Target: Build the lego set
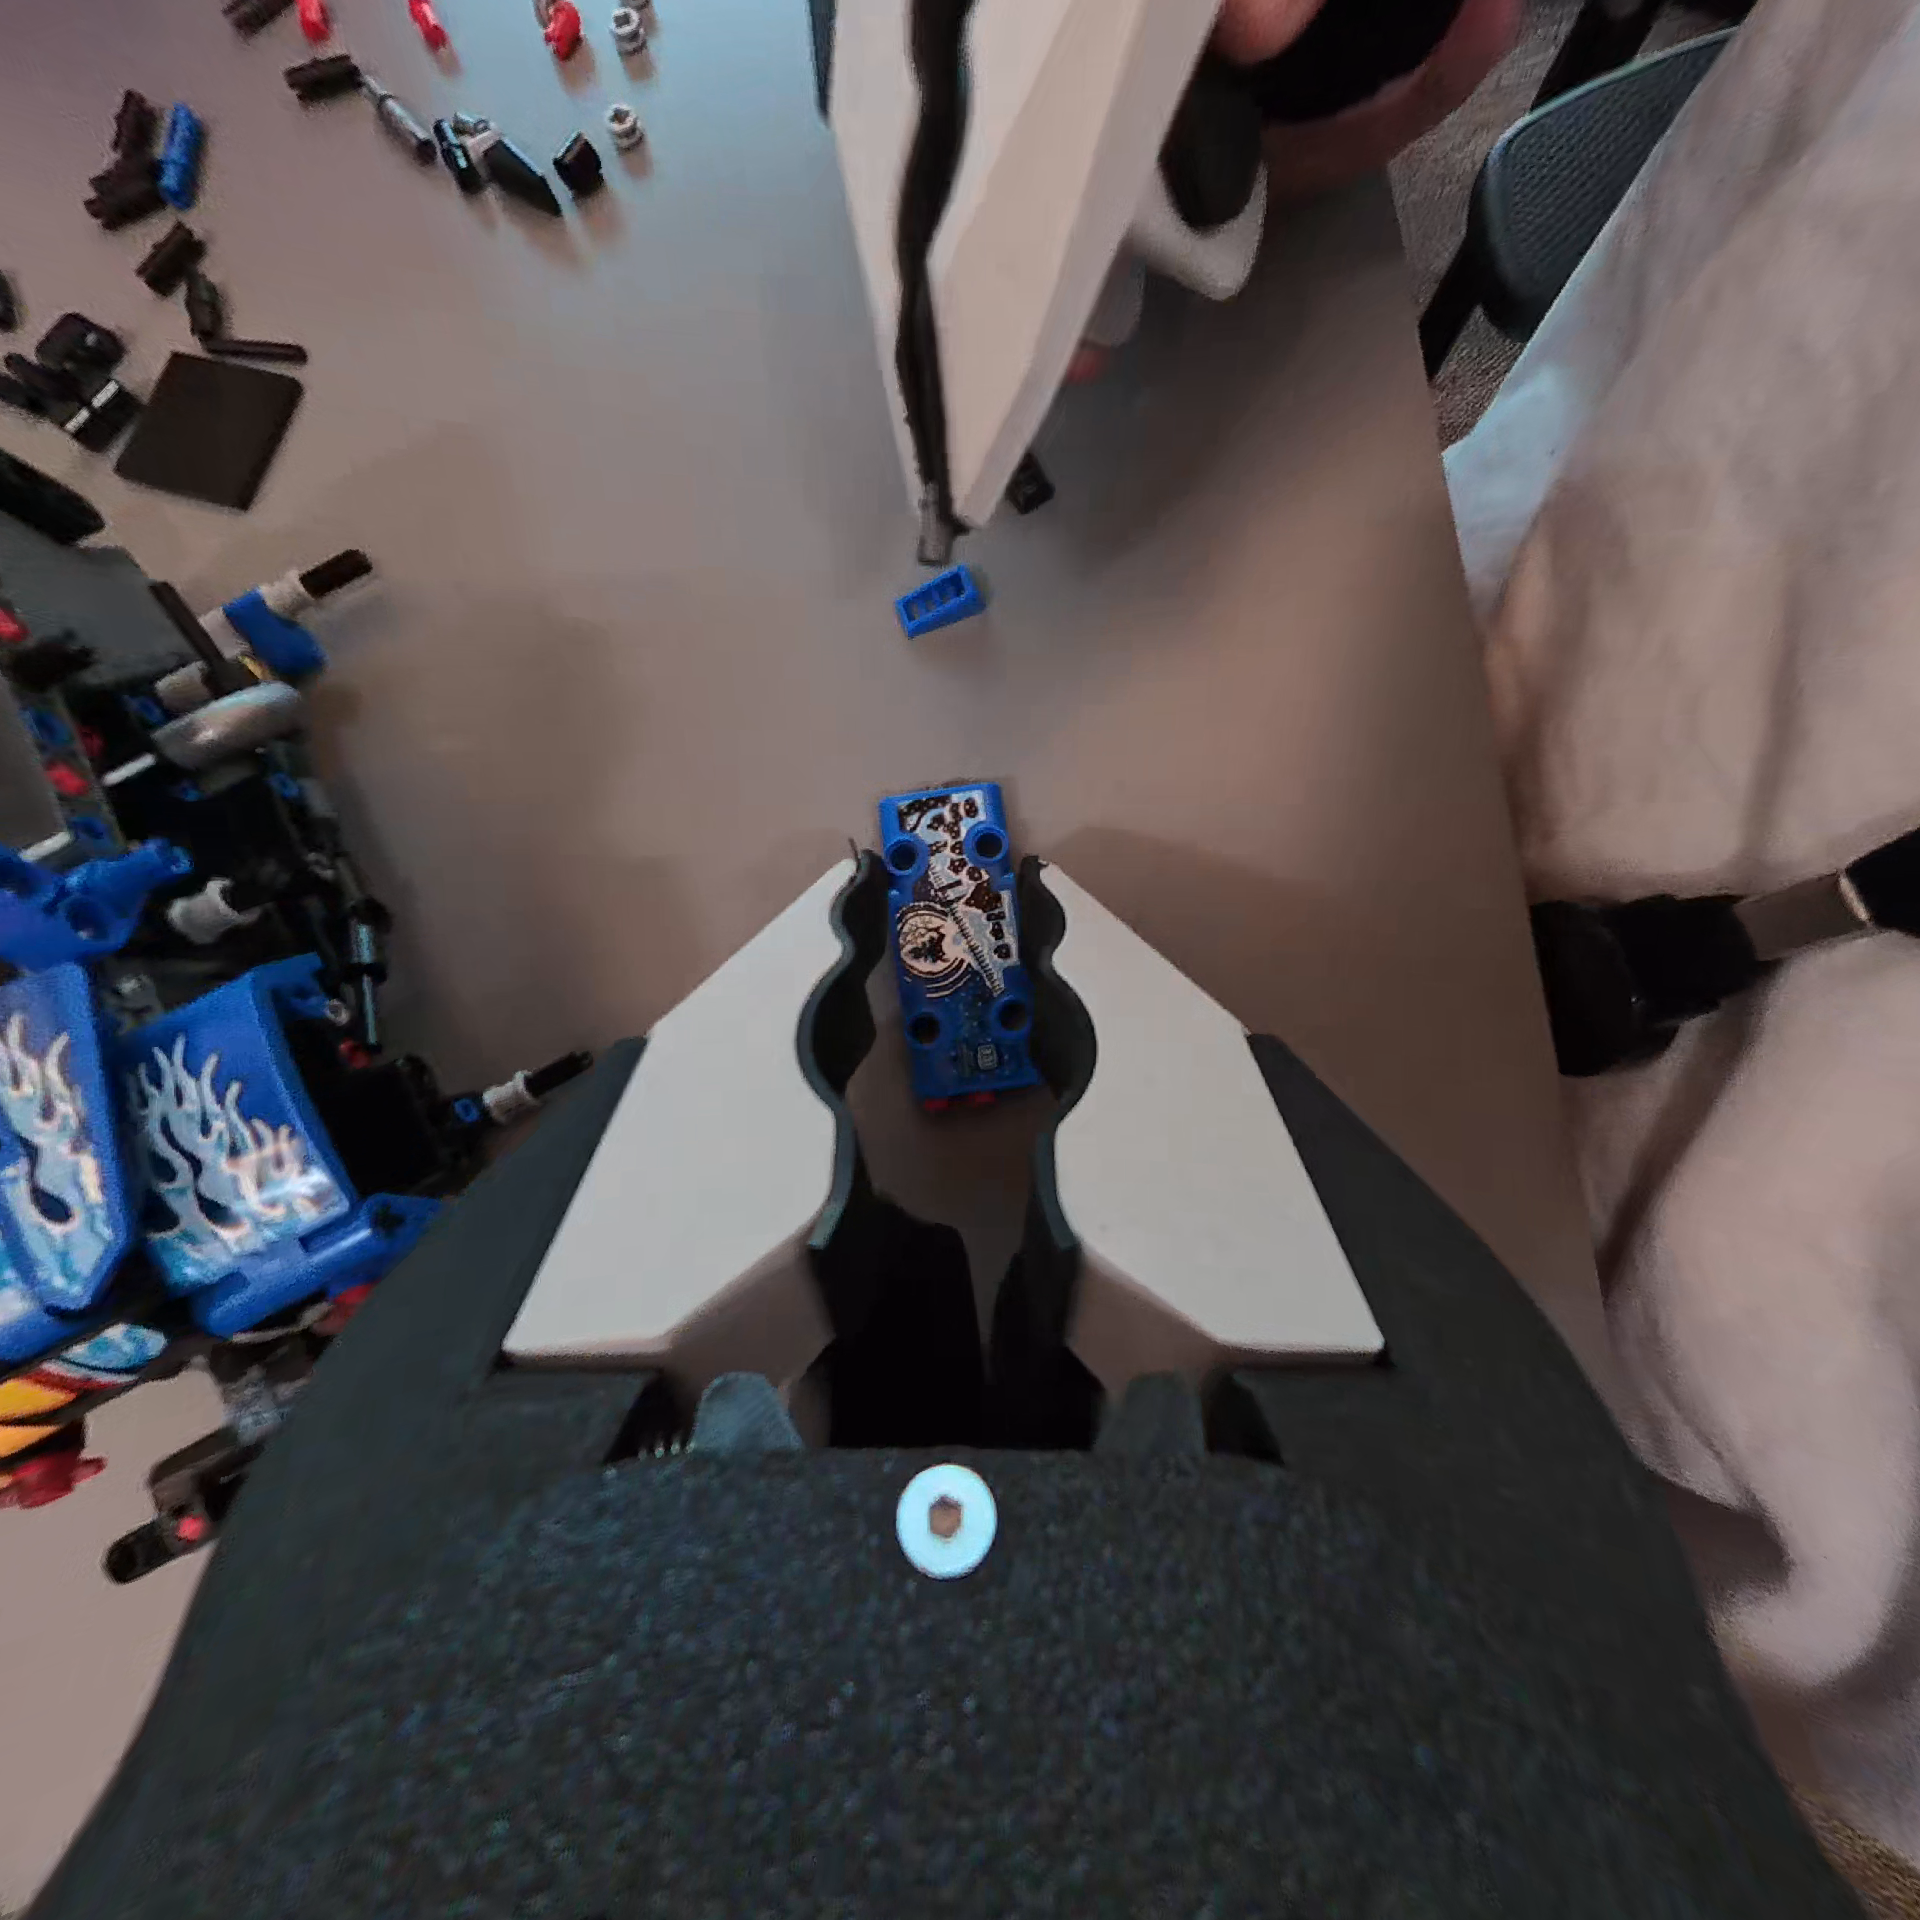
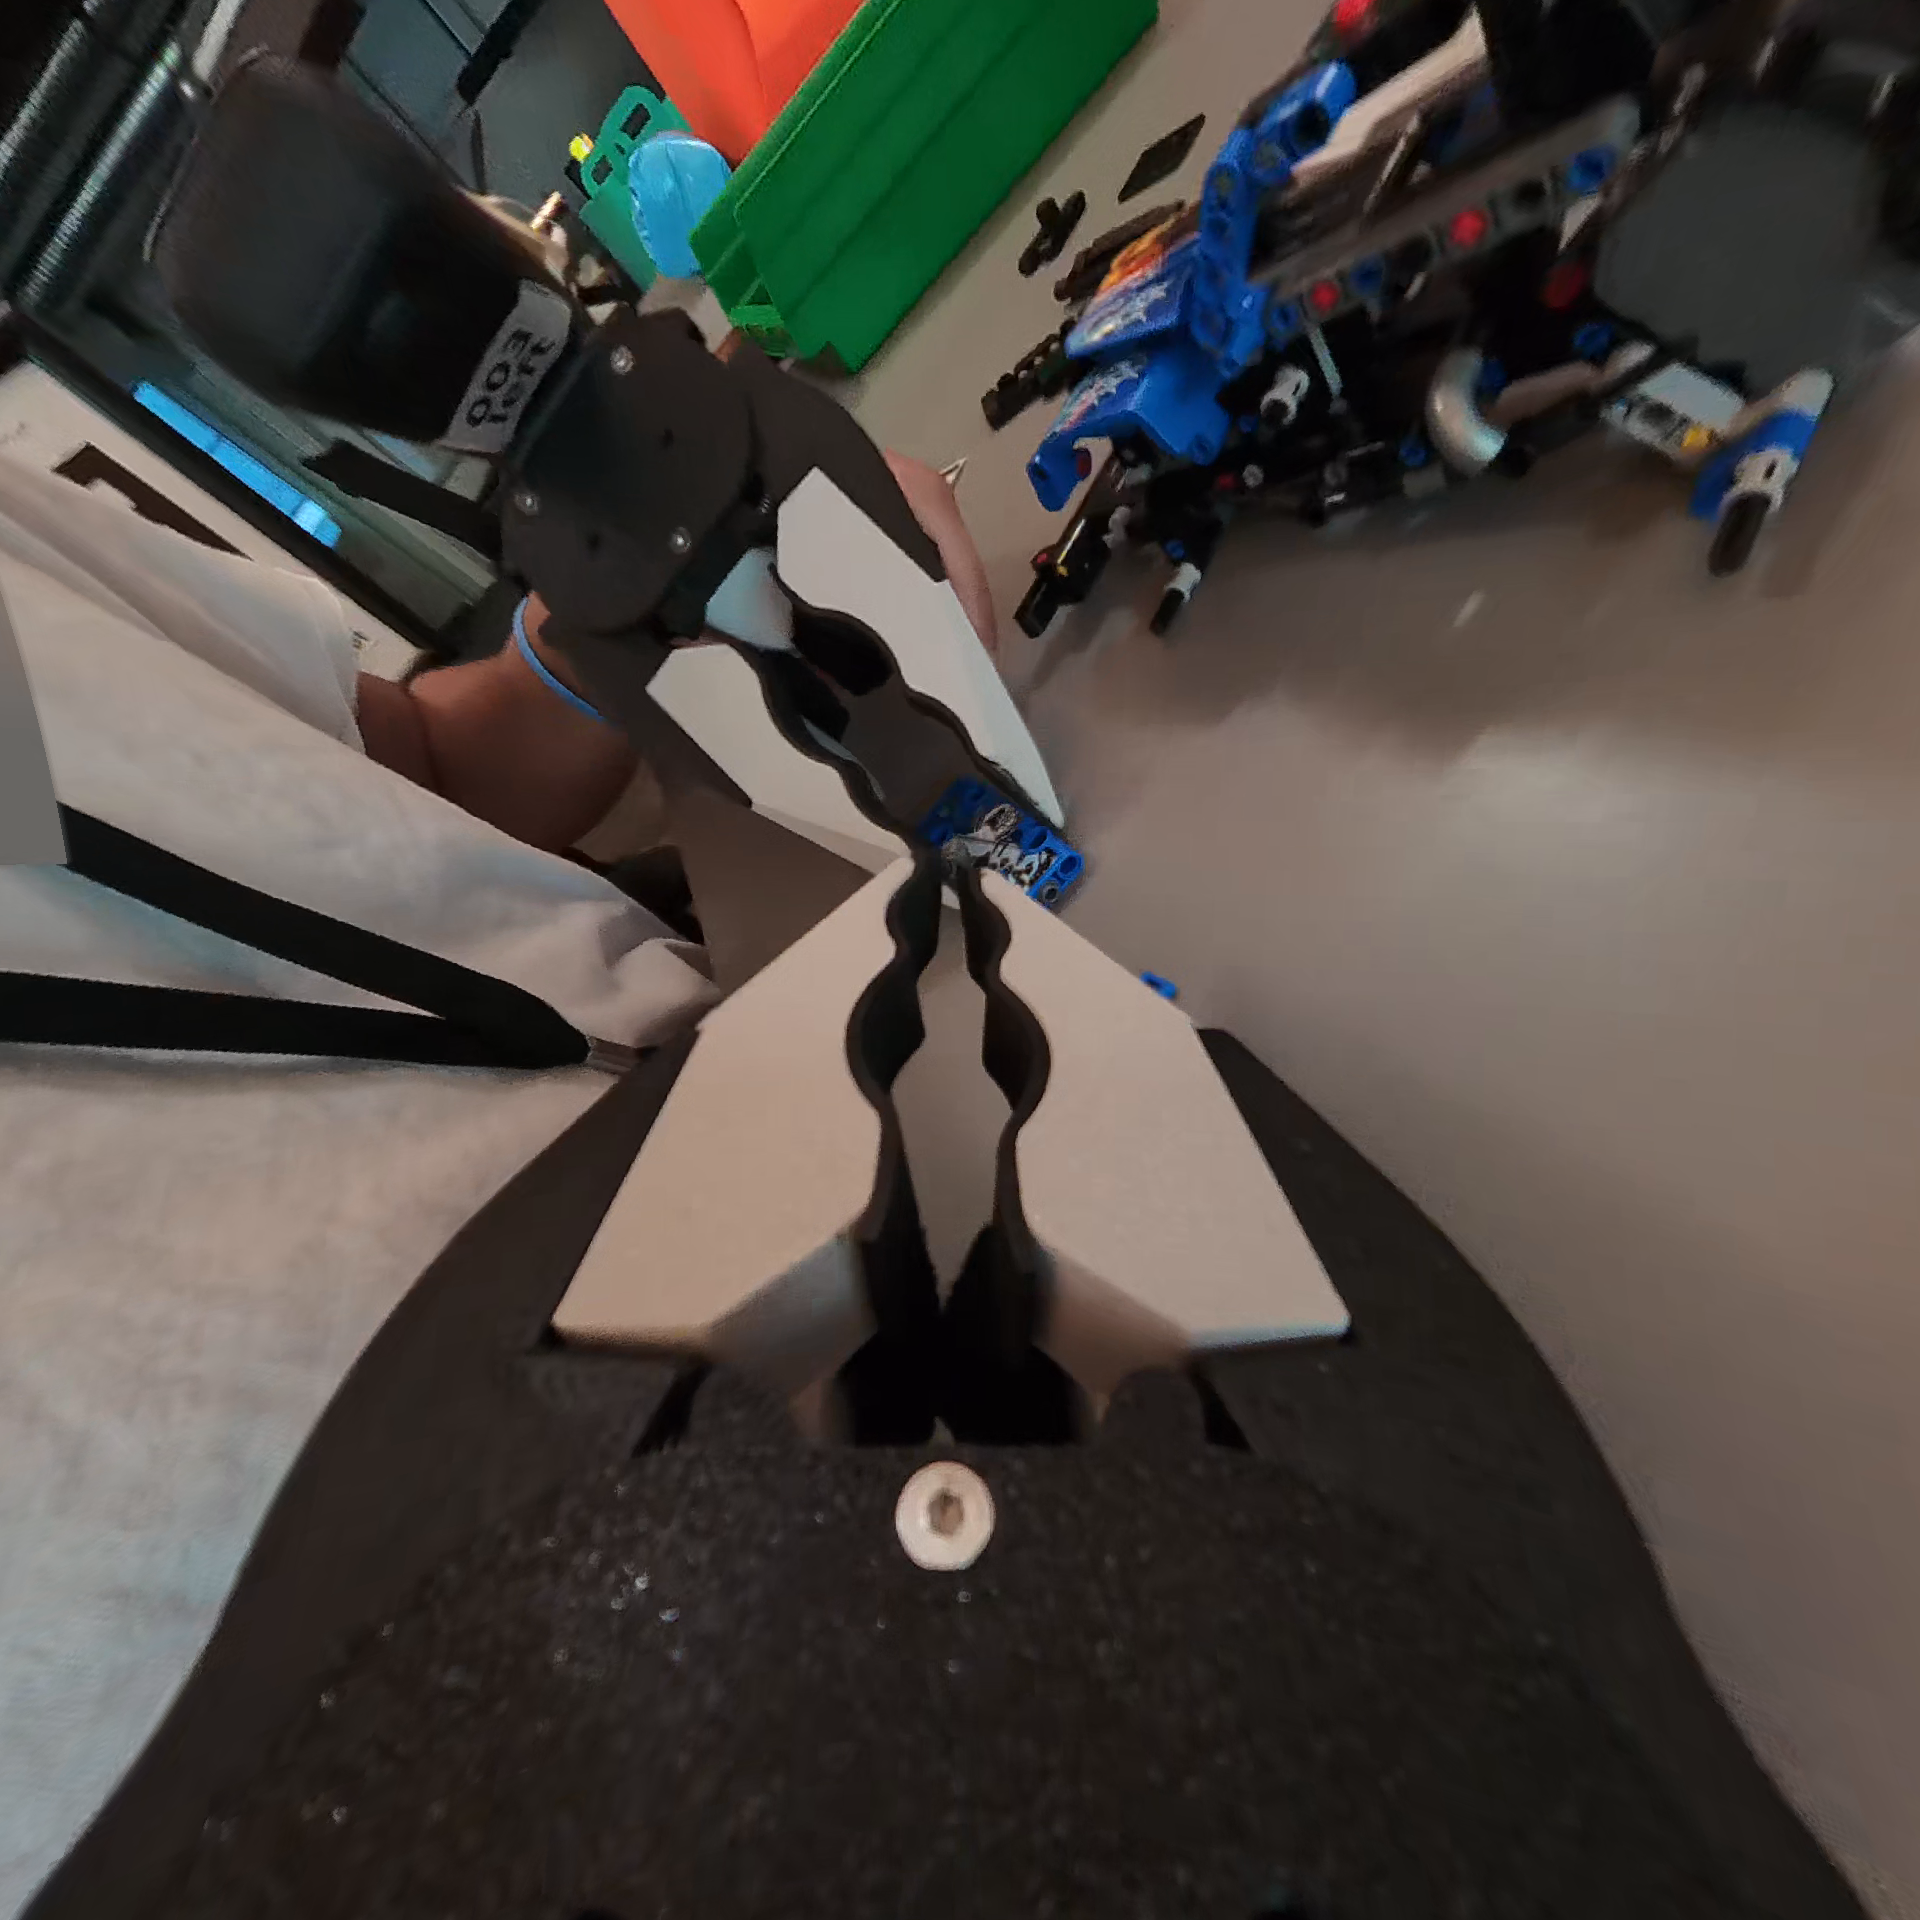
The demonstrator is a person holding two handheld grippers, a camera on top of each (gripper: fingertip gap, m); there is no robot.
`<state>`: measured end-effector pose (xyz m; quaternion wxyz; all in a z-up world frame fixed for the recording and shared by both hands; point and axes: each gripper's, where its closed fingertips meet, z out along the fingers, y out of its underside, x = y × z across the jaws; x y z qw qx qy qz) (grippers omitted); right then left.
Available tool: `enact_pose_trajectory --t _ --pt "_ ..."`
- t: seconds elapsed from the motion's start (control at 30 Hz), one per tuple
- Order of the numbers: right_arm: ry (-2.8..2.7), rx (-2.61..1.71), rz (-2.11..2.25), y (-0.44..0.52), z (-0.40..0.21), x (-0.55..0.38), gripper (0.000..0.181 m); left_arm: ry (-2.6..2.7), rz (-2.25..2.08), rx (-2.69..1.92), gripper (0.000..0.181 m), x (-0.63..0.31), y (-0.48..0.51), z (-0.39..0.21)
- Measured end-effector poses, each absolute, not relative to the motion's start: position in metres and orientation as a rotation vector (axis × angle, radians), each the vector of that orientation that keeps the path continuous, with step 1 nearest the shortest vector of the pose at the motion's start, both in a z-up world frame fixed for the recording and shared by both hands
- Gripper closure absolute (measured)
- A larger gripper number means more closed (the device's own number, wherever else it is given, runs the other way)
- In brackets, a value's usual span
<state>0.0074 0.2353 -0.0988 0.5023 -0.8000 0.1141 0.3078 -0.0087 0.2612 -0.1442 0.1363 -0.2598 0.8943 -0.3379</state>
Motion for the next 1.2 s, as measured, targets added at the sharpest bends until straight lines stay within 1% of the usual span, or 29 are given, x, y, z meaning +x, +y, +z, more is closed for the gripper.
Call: enact_pose_trajectory --t 0.1,0.2,0.27,0.7,1.2 --pt "0.317 -1.922 0.799 0.234 -0.098 0.011 0.179 2.465 -0.924 -0.591 0.158 0.000 0.259 -0.136" --pt "0.302 -1.937 0.839 0.234 -0.100 0.006 0.178 2.299 -1.110 -0.595 0.159 0.006 0.251 -0.110" --pt "0.301 -1.943 0.824 0.236 -0.101 0.007 0.178 2.224 -1.132 -0.583 0.159 0.009 0.253 -0.102" --pt "0.279 -1.950 0.857 0.235 -0.101 0.003 0.178 2.246 -1.122 -0.539 0.159 0.006 0.249 -0.109" --pt "0.258 -1.978 0.830 0.234 -0.105 0.002 0.179 2.286 -1.215 -0.638 0.159 0.004 0.249 -0.111"
